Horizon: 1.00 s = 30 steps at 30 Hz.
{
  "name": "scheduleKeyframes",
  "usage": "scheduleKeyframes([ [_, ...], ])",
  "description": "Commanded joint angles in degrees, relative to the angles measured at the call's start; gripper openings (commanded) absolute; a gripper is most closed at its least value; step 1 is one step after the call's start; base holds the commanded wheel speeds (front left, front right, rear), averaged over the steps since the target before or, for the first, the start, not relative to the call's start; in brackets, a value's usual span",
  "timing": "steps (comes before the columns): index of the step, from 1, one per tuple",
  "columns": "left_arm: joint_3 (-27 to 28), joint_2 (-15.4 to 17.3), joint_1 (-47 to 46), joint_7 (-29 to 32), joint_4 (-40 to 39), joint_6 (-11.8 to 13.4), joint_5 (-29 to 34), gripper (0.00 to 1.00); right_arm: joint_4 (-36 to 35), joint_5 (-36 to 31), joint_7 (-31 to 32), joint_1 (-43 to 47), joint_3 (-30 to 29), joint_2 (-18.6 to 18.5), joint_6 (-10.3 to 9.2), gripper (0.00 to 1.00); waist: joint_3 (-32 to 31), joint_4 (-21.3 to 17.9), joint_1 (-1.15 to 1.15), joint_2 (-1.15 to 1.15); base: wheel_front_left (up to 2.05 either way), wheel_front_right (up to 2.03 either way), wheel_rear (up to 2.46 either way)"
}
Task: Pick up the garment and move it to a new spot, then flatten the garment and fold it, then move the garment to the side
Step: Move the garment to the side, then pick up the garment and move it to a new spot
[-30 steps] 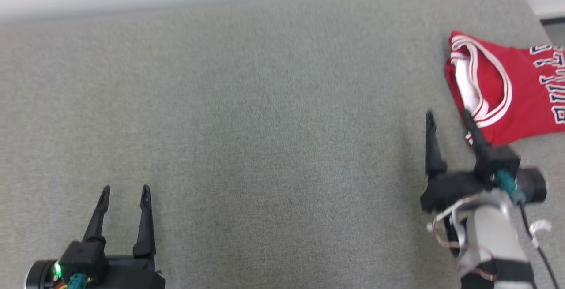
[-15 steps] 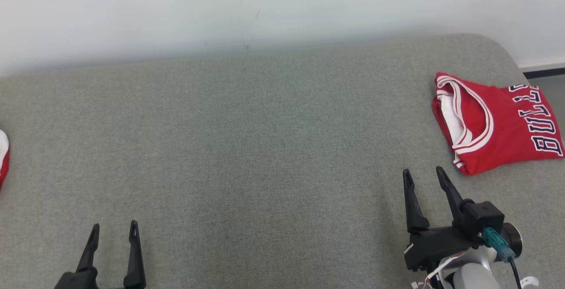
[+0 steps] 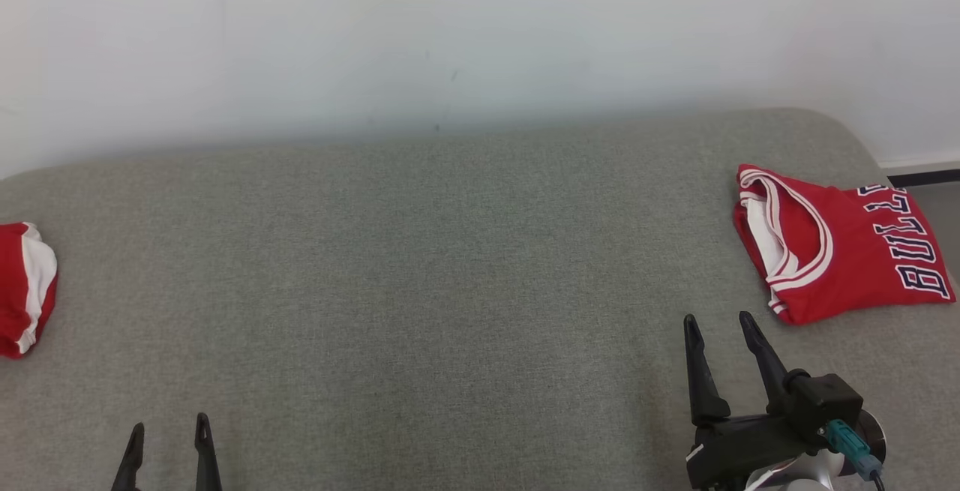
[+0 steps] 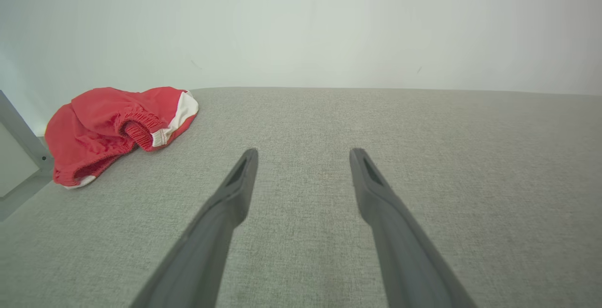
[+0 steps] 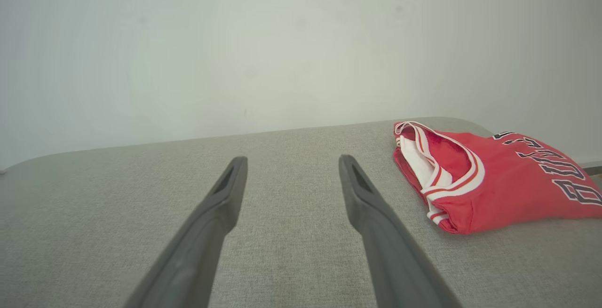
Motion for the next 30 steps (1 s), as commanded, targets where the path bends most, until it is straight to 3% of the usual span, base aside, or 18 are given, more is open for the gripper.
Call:
scheduleKeyframes([
  [1,0.1,-0.2,0.8,-0.1,-0.1,0.2,0.1,1.0,-0.2,0.2,0.0,0.7,0.2,0.1,-0.15,1.0,-0.2,0.2,0.01,0.0,0.0,0.0,0.0],
  [10,0.0,-0.2,0.6,-0.1,-0.2,0.0,0.3,1.0,-0.7,0.8,0.0,1.2,0.7,0.1,-0.15,1.0,0.2,1.3,0.01,0.0,0.0,0.0,0.0],
  [15,-0.6,-0.2,-0.6,-0.1,0.1,-0.3,0.3,1.0,-0.9,0.8,0.0,1.0,1.1,0.1,-0.15,1.0,1.2,4.0,0.01,0.0,0.0,0.0,0.0],
  [30,-0.2,-0.2,-1.8,-0.1,1.3,0.1,-1.2,1.0,-0.2,0.7,0.0,-1.6,4.3,0.1,-0.15,1.0,4.1,22.9,0.01,0.0,0.0,0.0,0.0],
])
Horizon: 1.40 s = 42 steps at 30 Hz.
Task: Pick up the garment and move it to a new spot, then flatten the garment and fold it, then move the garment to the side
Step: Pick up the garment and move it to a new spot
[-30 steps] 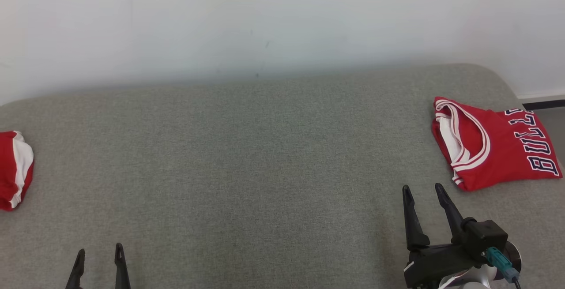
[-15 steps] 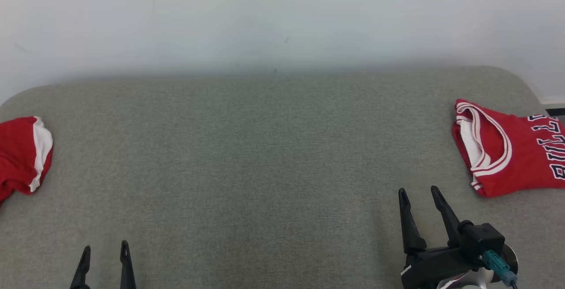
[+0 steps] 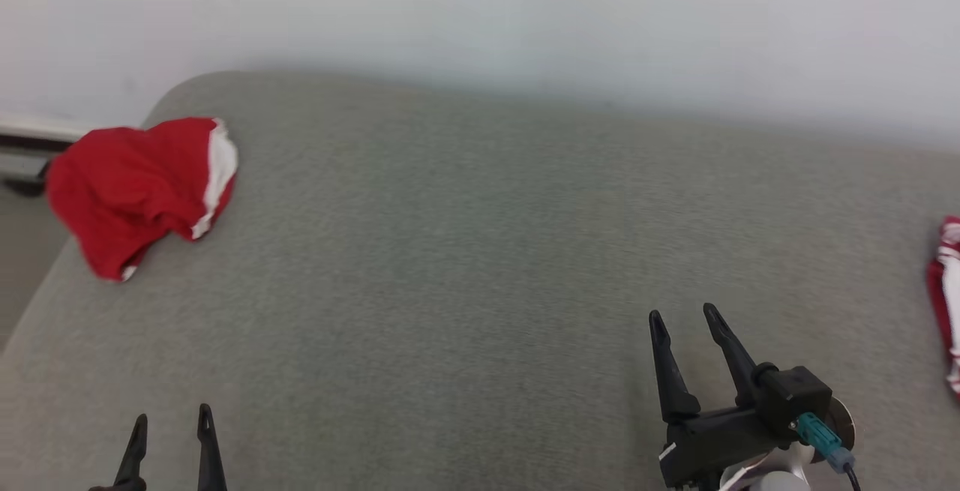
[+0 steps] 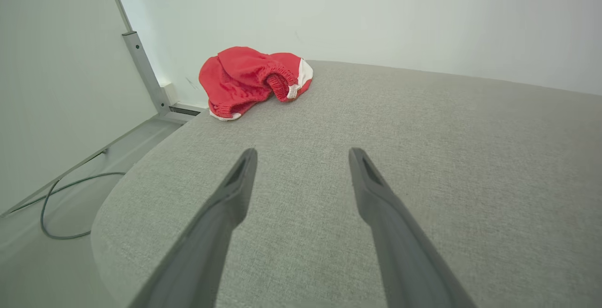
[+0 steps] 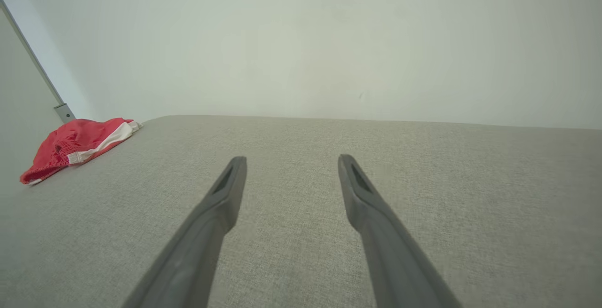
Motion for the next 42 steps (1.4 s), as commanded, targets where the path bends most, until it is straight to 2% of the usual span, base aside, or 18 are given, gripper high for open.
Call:
scheduleKeyframes([
  [1,0.2,-0.1,-0.1,-0.2,0.3,0.1,-0.8,1.0,0.1,-0.1,0.0,-0.9,0.5,0.1,-0.15,1.0,1.6,8.6,0.0,0.0,0.0,0.0,0.0],
  [6,-0.2,-0.1,-0.7,-0.2,0.8,0.2,-1.2,1.0,0.5,-0.5,0.0,-1.5,1.4,0.0,-0.15,1.0,2.4,14.1,0.0,0.0,0.0,0.0,0.0],
  [11,0.9,-0.1,0.3,-0.2,0.7,0.8,-1.9,1.0,1.3,-0.2,0.0,-2.5,3.5,0.1,-0.15,1.0,2.9,16.7,0.0,0.0,0.0,0.0,0.0],
  [20,1.3,-0.1,0.9,-0.2,0.7,1.1,-2.9,1.0,2.4,-0.7,0.0,-3.7,4.6,0.0,-0.15,1.0,3.1,16.6,0.0,0.0,0.0,0.0,0.0],
  [28,2.6,0.2,-2.3,-0.2,3.3,-0.5,-4.3,1.0,1.4,-2.1,0.0,-3.1,3.8,0.0,-0.15,1.0,5.1,14.3,0.0,0.0,0.0,0.0,0.0],
  [31,3.6,1.7,-4.9,-0.2,5.2,-1.1,-4.8,1.0,1.1,-3.3,0.0,-4.0,3.8,0.0,-0.15,1.0,6.6,13.0,0.0,0.0,0.0,0.0,0.0],
  [35,2.7,5.2,-10.3,-0.2,8.7,-1.4,-5.7,1.0,0.6,-5.1,0.0,-5.3,4.0,0.0,-0.15,1.0,9.2,11.4,0.0,0.0,0.0,0.0,0.0],
  [42,-4.0,12.8,-21.4,-0.2,12.6,-1.4,-12.2,1.0,-1.8,-8.0,0.0,-8.1,4.7,0.0,-0.15,1.0,14.1,8.6,0.0,0.0,0.0,0.0,0.0],
])
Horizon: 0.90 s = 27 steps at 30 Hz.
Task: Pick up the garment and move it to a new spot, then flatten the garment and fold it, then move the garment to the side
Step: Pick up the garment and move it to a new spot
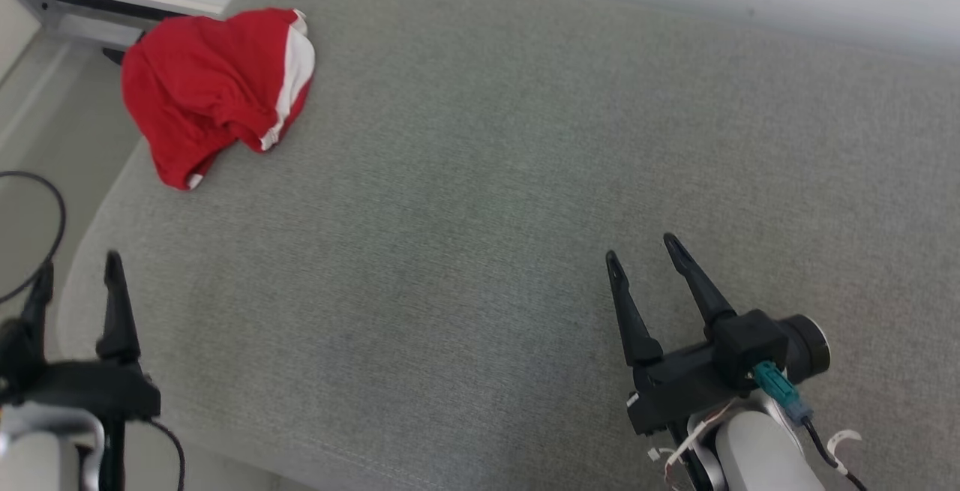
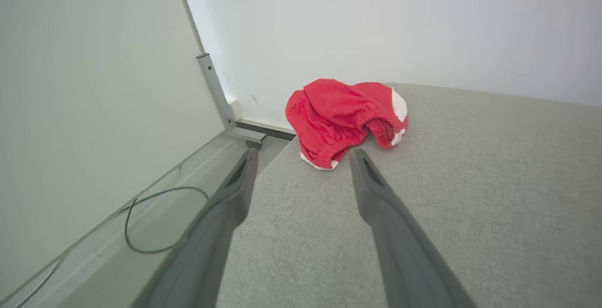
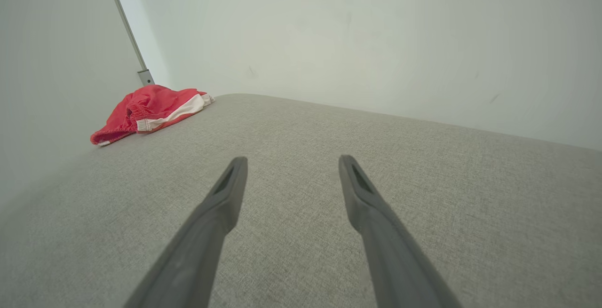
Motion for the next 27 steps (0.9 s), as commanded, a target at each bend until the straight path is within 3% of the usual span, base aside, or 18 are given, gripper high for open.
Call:
scheduleKeyframes([
  [1,-1.3,1.1,-2.3,-0.1,0.9,0.1,-1.2,1.0,-0.5,-0.5,0.0,-1.1,0.3,-0.1,-0.15,1.0,3.6,-2.8,0.0,-0.01,0.0,0.0,0.0],
  [7,-7.8,7.9,-11.9,-0.1,6.1,0.1,-5.3,1.0,-1.4,-2.3,0.0,-3.8,1.5,-0.8,-0.15,1.0,7.7,-5.3,0.0,-0.01,0.0,0.0,0.0],
  [15,-16.0,13.3,-21.7,-0.1,15.0,0.1,-10.5,1.0,-3.9,-3.3,1.0,-5.1,2.2,-1.8,-0.15,1.0,11.5,-7.7,0.0,-0.01,0.0,0.0,0.0],
  [27,-26.0,16.7,-30.2,1.6,25.6,0.1,-26.0,1.0,-12.9,-4.7,4.9,-5.7,4.2,-2.9,-0.15,1.0,16.4,-11.6,0.0,-0.01,0.0,0.0,0.0],
])
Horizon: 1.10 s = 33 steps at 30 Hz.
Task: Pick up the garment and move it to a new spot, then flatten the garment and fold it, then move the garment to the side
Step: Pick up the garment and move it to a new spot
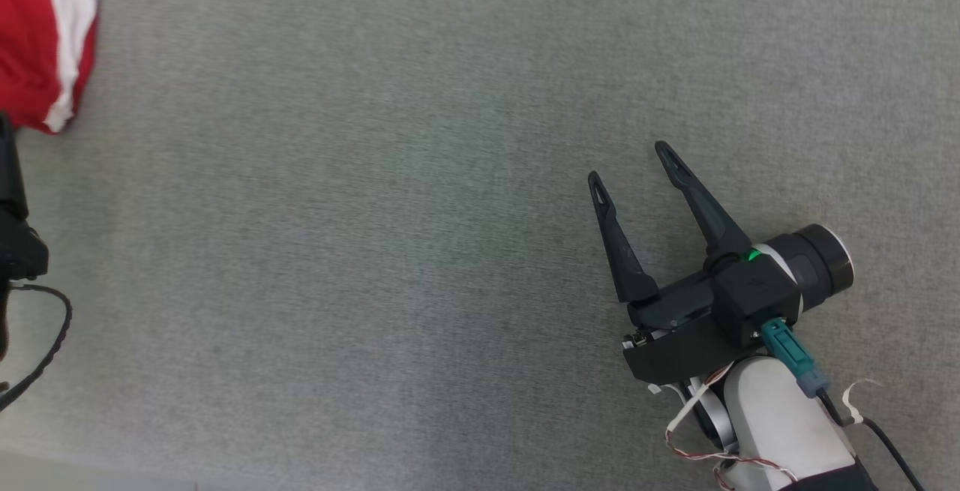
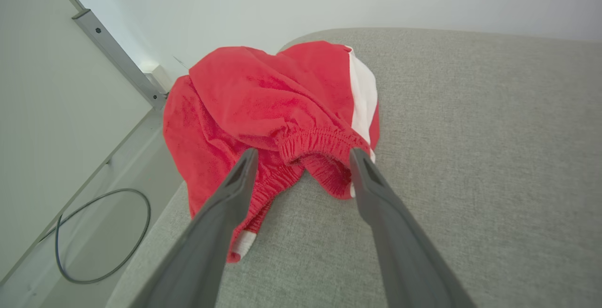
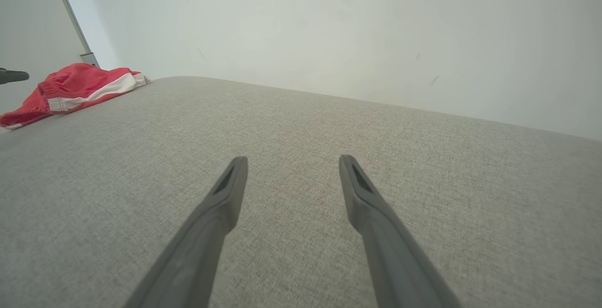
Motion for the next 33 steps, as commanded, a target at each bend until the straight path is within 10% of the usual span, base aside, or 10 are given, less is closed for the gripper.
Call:
scheduleKeyframes([
  [1,-1.2,0.7,-1.0,0.1,0.6,0.1,-1.7,1.0,-1.4,-0.5,0.5,-0.6,0.4,-0.2,-0.15,1.0,2.2,-2.0,-0.01,-0.01,0.0,0.0,0.0],
  [15,-3.8,2.6,-6.2,-1.6,8.3,0.1,-9.6,1.0,-7.5,-1.0,1.9,-0.9,2.1,-0.4,-0.15,1.0,5.3,-5.3,-0.01,-0.01,0.0,0.0,0.0],
  [16,-3.9,2.5,-6.4,-1.6,9.1,0.1,-10.1,0.92,-7.6,-1.0,1.8,-0.9,2.1,-0.4,-0.15,1.0,5.4,-5.5,-0.01,-0.01,0.0,0.0,0.0],
  [17,-4.1,2.5,-6.7,-1.6,9.8,0.1,-10.1,0.29,-7.6,-1.0,1.8,-0.9,2.1,-0.5,-0.15,1.0,5.5,-5.6,-0.01,-0.01,0.0,0.0,0.0],
  [18,-4.5,2.3,-6.9,-1.4,10.2,0.1,-10.4,0.0,-7.5,-0.9,1.6,-0.9,2.2,-0.4,-0.15,1.0,5.4,-5.7,-0.01,-0.01,0.0,0.0,0.0],
  [33,-9.6,4.8,-8.9,-1.8,5.6,0.1,-8.3,0.0,-2.6,0.9,-2.1,0.4,1.6,1.3,-0.15,1.0,-1.6,-6.7,-0.01,-0.01,0.0,0.0,0.0],
])
